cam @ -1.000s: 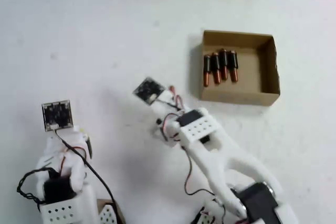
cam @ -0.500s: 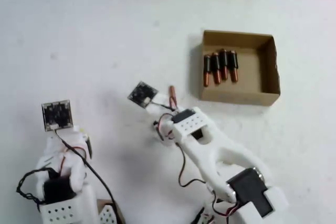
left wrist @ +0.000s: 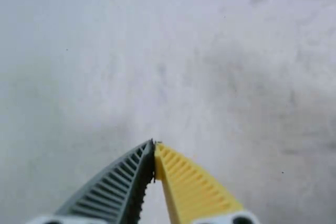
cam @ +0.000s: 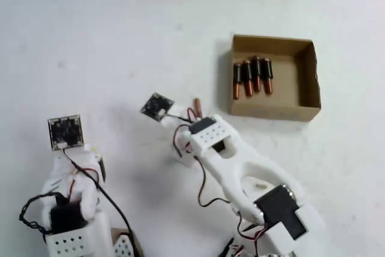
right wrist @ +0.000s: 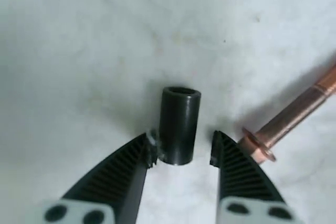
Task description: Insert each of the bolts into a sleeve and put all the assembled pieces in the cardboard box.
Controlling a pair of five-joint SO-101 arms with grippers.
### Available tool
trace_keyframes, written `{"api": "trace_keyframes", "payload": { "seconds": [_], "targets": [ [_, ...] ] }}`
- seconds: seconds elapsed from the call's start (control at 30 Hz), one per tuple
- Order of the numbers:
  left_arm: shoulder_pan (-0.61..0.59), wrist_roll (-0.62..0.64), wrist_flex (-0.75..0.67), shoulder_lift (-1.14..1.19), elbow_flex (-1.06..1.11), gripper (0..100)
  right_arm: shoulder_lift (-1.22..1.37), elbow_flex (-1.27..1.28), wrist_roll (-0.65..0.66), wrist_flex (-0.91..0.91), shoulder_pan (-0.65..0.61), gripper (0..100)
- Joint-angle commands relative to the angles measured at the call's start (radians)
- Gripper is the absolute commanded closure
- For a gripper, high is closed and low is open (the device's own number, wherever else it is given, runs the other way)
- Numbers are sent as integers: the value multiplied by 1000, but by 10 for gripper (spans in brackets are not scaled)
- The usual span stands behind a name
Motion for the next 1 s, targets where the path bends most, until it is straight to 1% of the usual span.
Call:
{"api": "trace_keyframes", "payload": {
  "seconds": [0.0,0.1,0.27,0.5,0.63,0.7,0.8,0.9,0.97],
  "targets": [
    [-1,-9,-29,-10,-8,977,-8,-49,17,15,-8,843],
    [-1,-9,-29,-10,-8,977,-8,-49,17,13,-8,843],
    [-1,-9,-29,-10,-8,977,18,-55,17,-48,-8,843],
    [-1,-9,-29,-10,-8,977,197,-186,11,-4,-12,844],
    [-1,-9,-29,-10,-8,977,236,-206,12,-2,-10,847],
    [-1,-9,-29,-10,-8,977,243,-206,12,-5,-10,883],
    [-1,-9,-29,-10,-8,977,245,-209,11,-7,-8,983],
    [-1,-9,-29,-10,-8,977,245,-209,11,-7,-8,961],
    [-1,-9,-29,-10,-8,977,237,-209,11,-7,-8,974]
  ]
}}
